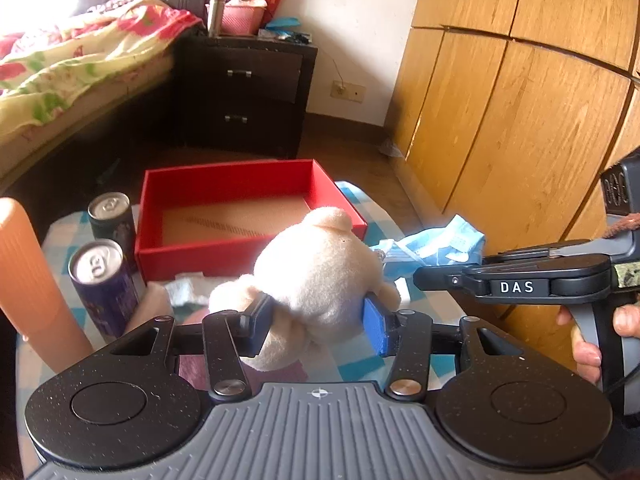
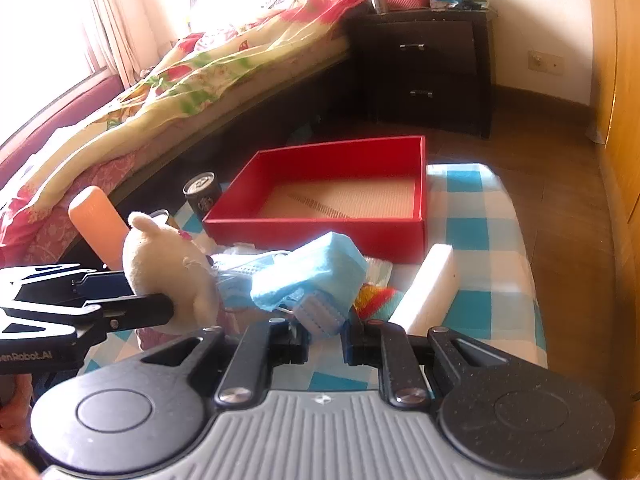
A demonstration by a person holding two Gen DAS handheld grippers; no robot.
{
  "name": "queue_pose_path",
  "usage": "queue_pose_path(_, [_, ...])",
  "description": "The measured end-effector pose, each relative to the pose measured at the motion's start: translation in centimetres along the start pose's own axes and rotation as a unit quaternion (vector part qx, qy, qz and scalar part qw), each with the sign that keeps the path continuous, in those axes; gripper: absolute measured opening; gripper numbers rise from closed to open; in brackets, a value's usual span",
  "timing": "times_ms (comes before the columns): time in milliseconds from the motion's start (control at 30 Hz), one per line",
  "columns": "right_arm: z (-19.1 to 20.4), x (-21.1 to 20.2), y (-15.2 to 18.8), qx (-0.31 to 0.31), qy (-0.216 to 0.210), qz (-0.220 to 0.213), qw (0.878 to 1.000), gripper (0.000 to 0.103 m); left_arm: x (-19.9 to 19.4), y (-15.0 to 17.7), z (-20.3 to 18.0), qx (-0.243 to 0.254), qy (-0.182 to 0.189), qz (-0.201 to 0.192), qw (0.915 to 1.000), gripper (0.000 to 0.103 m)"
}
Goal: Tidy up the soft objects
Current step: 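Carry the teddy bear in the left tool while the right tool carries the mask toward the red box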
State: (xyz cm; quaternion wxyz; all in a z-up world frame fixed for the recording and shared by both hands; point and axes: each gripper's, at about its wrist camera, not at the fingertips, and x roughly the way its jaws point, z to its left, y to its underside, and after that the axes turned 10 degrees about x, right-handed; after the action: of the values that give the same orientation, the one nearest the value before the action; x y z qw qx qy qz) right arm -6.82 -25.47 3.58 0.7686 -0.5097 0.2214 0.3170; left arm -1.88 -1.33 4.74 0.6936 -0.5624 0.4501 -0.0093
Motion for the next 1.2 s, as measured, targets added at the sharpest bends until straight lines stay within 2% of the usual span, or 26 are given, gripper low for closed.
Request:
queue_pose_path(333, [1.2, -0.1, -2.0, 0.008, 0.002, -0.04, 0.999, 0.0, 0.9, -2.3, 0.9, -0.012, -0.023, -0.026, 0.9993, 0.05])
queue_pose_path(667, [1.3, 2.1, -5.0, 0.023, 0.012, -0.064, 0.998, 0.0, 3.4, -4.6, 2.7, -0.018, -0.042, -0.035, 0.9983, 0.051])
queue_pose_path(1000, [1.5, 6.3, -8.1, 0.033, 0.018, -0.061, 0.997, 0.0, 6.4, -5.6, 5.5, -0.034, -0.061, -0.024, 0.9973, 0.052])
queue_pose_path(1067, [1.4, 7.3, -8.6, 0.031, 0.023, -0.059, 0.997, 0.0, 7.1, -5.6, 5.9, -0.036, -0.063, -0.02, 0.9972, 0.045])
queue_pose_path(1200, [0.9, 9.5, -9.1, 0.026, 0.038, -0.049, 0.998, 0.0, 8.8, -5.9, 7.1, -0.049, -0.07, -0.011, 0.9962, 0.045])
